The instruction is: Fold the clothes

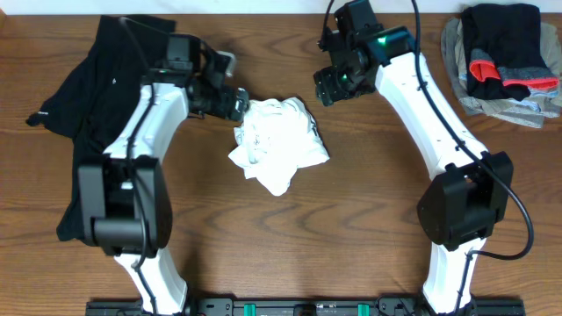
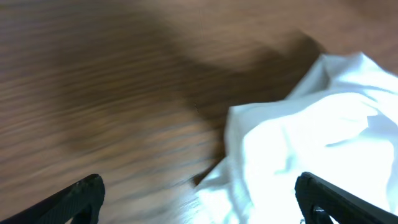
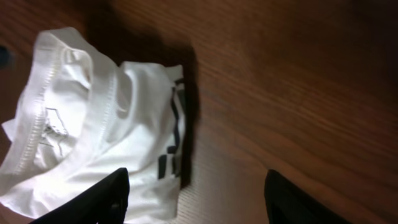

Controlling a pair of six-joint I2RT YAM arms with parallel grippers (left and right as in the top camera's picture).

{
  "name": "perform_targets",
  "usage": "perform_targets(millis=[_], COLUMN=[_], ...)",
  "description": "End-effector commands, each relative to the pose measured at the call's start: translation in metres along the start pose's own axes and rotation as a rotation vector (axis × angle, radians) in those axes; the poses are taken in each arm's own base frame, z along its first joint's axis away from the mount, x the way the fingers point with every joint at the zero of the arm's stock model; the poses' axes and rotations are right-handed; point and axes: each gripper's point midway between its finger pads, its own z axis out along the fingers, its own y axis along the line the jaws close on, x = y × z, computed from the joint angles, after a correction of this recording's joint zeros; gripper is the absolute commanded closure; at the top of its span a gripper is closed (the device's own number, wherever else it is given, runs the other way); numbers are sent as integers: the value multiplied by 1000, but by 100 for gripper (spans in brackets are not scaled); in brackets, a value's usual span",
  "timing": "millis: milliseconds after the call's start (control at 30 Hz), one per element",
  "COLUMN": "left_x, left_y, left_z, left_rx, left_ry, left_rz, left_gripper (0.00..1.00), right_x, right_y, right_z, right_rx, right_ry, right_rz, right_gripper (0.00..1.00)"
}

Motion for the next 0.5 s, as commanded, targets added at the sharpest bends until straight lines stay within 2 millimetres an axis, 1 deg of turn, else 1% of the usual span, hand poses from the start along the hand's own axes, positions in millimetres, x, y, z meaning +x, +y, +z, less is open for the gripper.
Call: perform_targets(millis=[0, 100, 133, 167, 200, 233, 267, 333, 467], left_x=[1, -5, -7, -9, -11, -12, -13, -13, -7], left_y=[-18, -16, -15, -14, -13, -12, -12, -12, -13], left_z=[16, 26, 28, 31, 32, 33, 33, 33, 33], left_rx=[102, 98, 96, 94, 92, 90, 90, 90, 95], left_ry=[-9, -33, -41, -51, -59, -66, -68, -68, -45], left_rz=[120, 136, 140, 144, 147, 150, 151, 149, 133], left_gripper=[8, 18, 22, 29, 43, 54, 62, 69, 71], right_x=[-2, -2, -2, -2, -2, -2, -2, -2, -3], right_y=[-1, -1, -1, -1, 0, 0, 0, 0, -2], right_z=[-8, -8, -8, -8, -8, -8, -8, -8, -8], right_rx=[2, 2, 2, 2, 1, 1, 1, 1, 3], right_ry=[-12, -12, -12, -12, -11, -11, -11, -13, -16], right_rz=[20, 19, 18, 18, 18, 17, 17, 17, 19], right_gripper=[33, 32, 32, 32, 32, 32, 32, 32, 32])
